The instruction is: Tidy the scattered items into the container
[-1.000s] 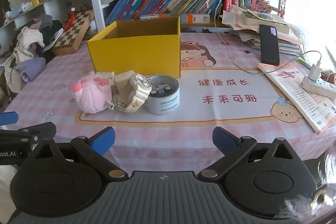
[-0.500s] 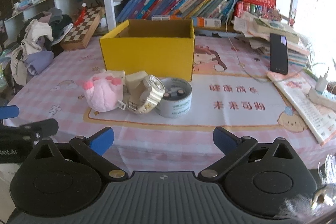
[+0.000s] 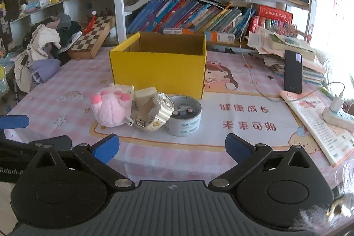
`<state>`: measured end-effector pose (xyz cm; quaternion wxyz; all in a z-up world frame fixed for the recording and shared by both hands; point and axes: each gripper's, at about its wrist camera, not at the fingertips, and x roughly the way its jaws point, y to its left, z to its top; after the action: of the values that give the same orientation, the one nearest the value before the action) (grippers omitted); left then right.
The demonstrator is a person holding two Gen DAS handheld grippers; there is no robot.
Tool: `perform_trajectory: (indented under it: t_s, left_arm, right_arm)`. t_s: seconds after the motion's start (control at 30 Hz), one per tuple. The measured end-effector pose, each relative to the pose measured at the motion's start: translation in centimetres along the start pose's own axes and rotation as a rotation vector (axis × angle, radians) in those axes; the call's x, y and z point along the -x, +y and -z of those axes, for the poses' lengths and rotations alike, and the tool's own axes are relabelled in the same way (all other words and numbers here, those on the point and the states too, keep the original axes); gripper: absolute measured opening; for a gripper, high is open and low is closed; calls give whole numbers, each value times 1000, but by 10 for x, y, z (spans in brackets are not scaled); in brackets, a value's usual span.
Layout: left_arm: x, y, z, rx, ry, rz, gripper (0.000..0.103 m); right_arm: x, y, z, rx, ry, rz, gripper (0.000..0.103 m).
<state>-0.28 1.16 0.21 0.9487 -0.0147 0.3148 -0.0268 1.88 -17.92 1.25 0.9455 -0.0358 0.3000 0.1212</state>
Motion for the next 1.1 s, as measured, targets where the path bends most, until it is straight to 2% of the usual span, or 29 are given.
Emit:
perform_trajectory:
  t_s: [0.47,0.67,1.1]
  left_arm:
    - [-6,2,0,-2,26,-3,103]
    - [-2,3,1,6,14,-1,103]
    - [-8,6,8,20,68,-44,103]
  right_arm:
    - [-12,-4,-2,-28,21,-22,102]
    - [-16,-1,-1,-18,38,-28,102]
    - [-29,1,9,-19,96,-58,102]
